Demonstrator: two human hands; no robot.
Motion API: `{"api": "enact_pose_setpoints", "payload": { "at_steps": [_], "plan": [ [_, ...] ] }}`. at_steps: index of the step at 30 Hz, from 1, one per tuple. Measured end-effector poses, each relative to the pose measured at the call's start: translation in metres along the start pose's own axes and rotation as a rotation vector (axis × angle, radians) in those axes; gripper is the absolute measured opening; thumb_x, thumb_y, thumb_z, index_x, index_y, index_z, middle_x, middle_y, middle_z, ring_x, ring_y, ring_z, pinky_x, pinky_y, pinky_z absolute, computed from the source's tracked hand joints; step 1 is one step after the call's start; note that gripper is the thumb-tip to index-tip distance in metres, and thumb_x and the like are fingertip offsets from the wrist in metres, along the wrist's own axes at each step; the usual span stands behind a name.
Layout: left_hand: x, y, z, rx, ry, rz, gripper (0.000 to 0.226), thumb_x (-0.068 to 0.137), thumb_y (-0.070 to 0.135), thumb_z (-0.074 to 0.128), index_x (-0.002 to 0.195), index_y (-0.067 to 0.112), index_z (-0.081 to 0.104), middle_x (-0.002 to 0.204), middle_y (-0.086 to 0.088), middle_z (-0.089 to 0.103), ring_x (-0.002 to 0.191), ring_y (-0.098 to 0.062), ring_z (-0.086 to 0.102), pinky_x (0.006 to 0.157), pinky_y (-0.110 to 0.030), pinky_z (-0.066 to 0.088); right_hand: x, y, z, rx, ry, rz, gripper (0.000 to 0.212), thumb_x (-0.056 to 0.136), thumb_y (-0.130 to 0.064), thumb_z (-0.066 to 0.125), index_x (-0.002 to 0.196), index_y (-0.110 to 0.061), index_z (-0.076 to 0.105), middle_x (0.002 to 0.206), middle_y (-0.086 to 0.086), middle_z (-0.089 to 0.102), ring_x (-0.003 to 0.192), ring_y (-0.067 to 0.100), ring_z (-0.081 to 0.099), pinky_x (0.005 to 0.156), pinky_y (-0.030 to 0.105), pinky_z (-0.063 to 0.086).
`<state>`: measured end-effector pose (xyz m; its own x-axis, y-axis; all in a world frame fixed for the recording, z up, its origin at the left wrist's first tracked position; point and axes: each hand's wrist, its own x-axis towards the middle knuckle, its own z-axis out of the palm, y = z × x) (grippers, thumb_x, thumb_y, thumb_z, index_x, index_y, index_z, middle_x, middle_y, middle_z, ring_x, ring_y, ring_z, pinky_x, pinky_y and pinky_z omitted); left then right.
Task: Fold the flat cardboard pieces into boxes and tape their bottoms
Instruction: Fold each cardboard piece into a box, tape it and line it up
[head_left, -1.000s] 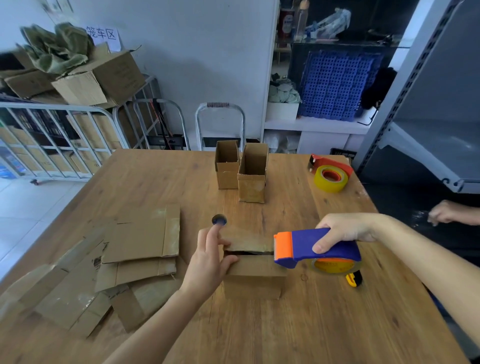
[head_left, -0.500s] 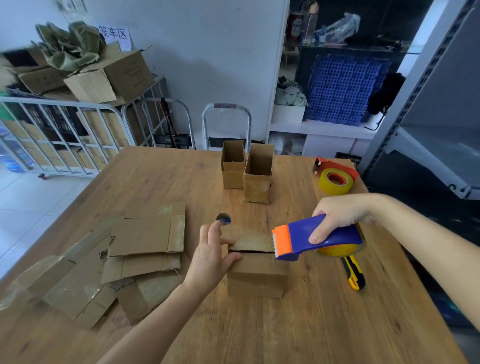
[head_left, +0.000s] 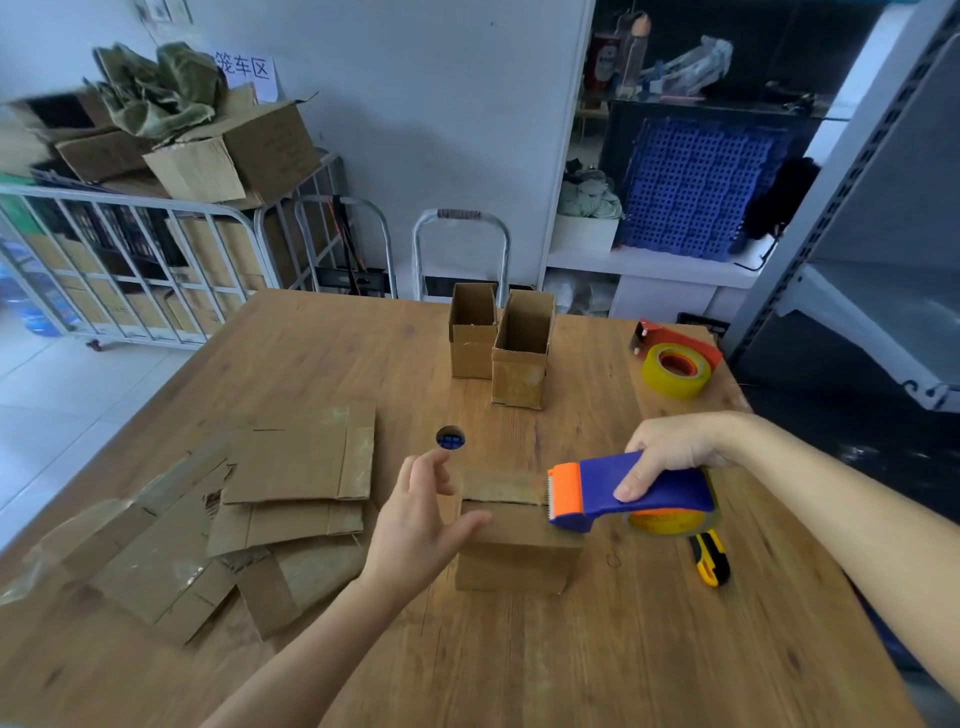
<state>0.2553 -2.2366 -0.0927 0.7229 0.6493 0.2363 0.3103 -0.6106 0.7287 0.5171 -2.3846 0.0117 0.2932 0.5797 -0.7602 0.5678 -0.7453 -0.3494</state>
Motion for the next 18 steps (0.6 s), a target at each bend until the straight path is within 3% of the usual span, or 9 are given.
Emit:
{"api": "enact_pose_setpoints", "payload": {
  "at_steps": [3, 5, 8, 11, 14, 18],
  "plan": [
    [-0.005, 0.008, -0.008, -0.088, 0.07, -0.133, 0.035, 0.087, 0.04, 0.065, 0.115, 0.025, 0.053, 0.096, 0.014, 0.058, 0.092, 0.0, 0.058, 0.078, -0.017, 0.047, 0.001, -0.002, 0.0, -0.016, 0.004, 0.005, 0.049, 0.065, -0.051, 0.08, 0.097, -0.015, 0.071, 0.096, 0.002, 0.074, 0.082, 0.015, 0.067, 0.073, 0.026, 0.052],
    [-0.002, 0.012, -0.011, -0.164, 0.097, -0.264, 0.012, 0.094, 0.031, 0.058, 0.099, 0.021, 0.062, 0.087, 0.009, 0.065, 0.082, -0.004, 0.061, 0.071, -0.02, 0.048, 0.002, -0.004, 0.0, -0.029, 0.007, 0.011, 0.046, 0.067, -0.05, 0.08, 0.097, -0.016, 0.071, 0.096, 0.001, 0.074, 0.083, 0.015, 0.068, 0.073, 0.026, 0.052],
    [0.008, 0.008, -0.009, -0.223, 0.11, -0.402, 0.019, 0.097, 0.023, 0.054, 0.084, 0.016, 0.067, 0.075, 0.002, 0.068, 0.065, -0.013, 0.062, 0.059, -0.025, 0.05, 0.001, -0.004, 0.0, -0.029, 0.007, 0.008, 0.049, 0.061, -0.052, 0.078, 0.094, -0.018, 0.071, 0.093, -0.001, 0.074, 0.082, 0.014, 0.068, 0.07, 0.024, 0.052],
    [0.011, 0.0, -0.003, -0.264, 0.105, -0.52, 0.025, 0.095, 0.02, 0.054, 0.076, 0.009, 0.067, 0.069, -0.002, 0.068, 0.055, -0.013, 0.054, 0.05, -0.027, 0.044, 0.001, -0.002, 0.0, -0.022, 0.008, 0.012, 0.041, 0.067, -0.048, 0.081, 0.093, -0.017, 0.07, 0.094, 0.0, 0.074, 0.082, 0.014, 0.067, 0.069, 0.024, 0.051],
    [0.01, -0.003, 0.001, -0.296, 0.093, -0.594, 0.026, 0.094, 0.017, 0.054, 0.076, 0.005, 0.067, 0.067, -0.003, 0.068, 0.059, -0.017, 0.056, 0.059, -0.036, 0.052, 0.002, 0.002, 0.001, 0.003, 0.022, 0.008, 0.051, 0.059, -0.049, 0.08, 0.096, -0.015, 0.071, 0.096, 0.001, 0.074, 0.084, 0.016, 0.068, 0.07, 0.025, 0.052],
    [0.008, -0.004, 0.007, -0.338, 0.091, -0.656, 0.024, 0.095, 0.016, 0.053, 0.079, 0.003, 0.066, 0.07, -0.006, 0.067, 0.063, -0.018, 0.057, 0.066, -0.036, 0.053, 0.003, 0.004, 0.002, 0.011, 0.023, -0.007, 0.056, 0.055, -0.051, 0.077, 0.097, -0.014, 0.071, 0.097, 0.001, 0.074, 0.085, 0.016, 0.068, 0.071, 0.024, 0.052]
  ]
}}
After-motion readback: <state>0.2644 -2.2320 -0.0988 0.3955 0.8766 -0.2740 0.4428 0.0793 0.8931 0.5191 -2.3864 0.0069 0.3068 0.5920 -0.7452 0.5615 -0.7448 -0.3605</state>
